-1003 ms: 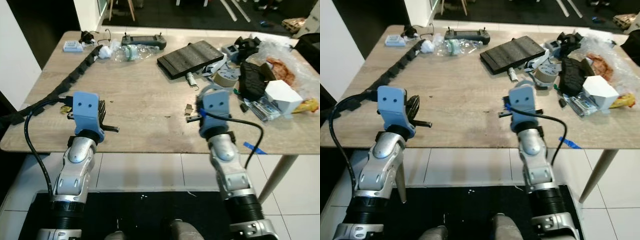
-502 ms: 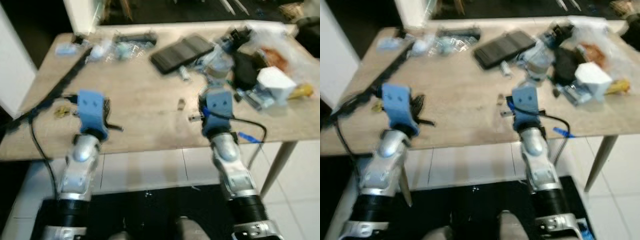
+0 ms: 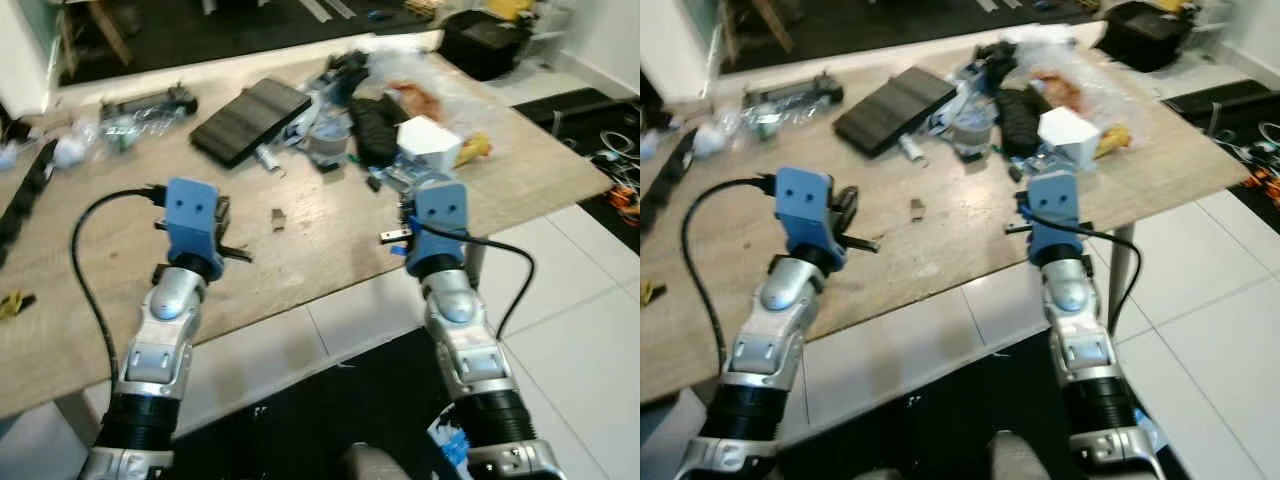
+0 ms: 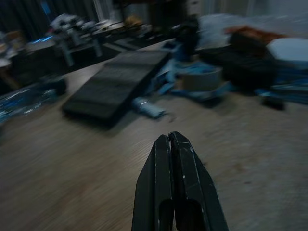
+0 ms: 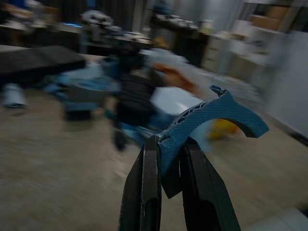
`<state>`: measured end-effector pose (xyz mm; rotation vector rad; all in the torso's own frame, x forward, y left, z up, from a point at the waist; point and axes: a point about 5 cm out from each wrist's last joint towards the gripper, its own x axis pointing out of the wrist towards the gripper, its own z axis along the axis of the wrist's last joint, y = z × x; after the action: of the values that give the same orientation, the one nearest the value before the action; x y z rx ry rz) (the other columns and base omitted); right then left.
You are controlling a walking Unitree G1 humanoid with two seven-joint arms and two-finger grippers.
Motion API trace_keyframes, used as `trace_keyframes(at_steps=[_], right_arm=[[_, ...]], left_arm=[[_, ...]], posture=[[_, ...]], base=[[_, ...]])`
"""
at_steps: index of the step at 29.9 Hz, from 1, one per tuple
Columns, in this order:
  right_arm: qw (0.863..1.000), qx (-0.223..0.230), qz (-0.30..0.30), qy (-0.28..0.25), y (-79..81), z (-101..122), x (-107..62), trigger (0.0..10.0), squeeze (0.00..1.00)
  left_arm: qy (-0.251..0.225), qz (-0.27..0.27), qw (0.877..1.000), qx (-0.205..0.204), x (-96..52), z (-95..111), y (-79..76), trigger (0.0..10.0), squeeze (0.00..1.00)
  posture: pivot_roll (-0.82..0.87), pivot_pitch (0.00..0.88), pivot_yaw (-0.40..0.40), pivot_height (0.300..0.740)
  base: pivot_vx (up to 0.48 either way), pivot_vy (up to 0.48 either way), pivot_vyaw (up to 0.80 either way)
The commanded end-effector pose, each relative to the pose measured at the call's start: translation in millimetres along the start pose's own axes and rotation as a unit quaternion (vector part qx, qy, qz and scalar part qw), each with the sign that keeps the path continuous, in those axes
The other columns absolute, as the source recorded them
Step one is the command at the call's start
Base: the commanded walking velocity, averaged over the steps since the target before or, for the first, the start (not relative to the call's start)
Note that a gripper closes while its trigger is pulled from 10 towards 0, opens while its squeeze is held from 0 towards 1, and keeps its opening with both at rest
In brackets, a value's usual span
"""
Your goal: Picking trash to rubbish bin
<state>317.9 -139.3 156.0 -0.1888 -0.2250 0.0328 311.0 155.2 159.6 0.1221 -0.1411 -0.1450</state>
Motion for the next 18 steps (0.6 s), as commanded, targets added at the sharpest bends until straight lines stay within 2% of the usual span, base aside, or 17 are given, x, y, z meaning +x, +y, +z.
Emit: trace_keyframes(at_steps=[1,7,14,18], right_arm=[[1.000,0.006,-0.006,0.008,1.9,-4,-1.9,10.0,0.00],[1.000,0.002,-0.006,0.016,2.0,-9,-2.7,10.0,0.00],[0.999,0.024,-0.007,0.034,3.8,-17,-6.6,10.0,0.00],[0.999,0.015,-0.002,0.046,4.3,-22,-9.7,10.0,0.00]], left_arm=[[0.016,0.013,1.000,0.011,-1.9,-6,5.3,10.0,0.00],[0.019,0.019,1.000,0.011,-2.3,-7,8.1,10.0,0.00],[0.022,0.024,0.999,0.008,-3.8,-9,9.9,10.0,0.00],[0.025,0.025,0.999,0.008,-4.8,-11,10.1,10.0,0.00]], posture=[[0.03,0.030,0.020,0.740],[0.03,0.031,0.019,0.740],[0.03,0.033,0.016,0.740],[0.03,0.035,0.013,0.740]], base=[[0.000,0.000,-0.80],[0.000,0.000,-0.80],[0.000,0.000,-0.80],[0.000,0.000,-0.80]])
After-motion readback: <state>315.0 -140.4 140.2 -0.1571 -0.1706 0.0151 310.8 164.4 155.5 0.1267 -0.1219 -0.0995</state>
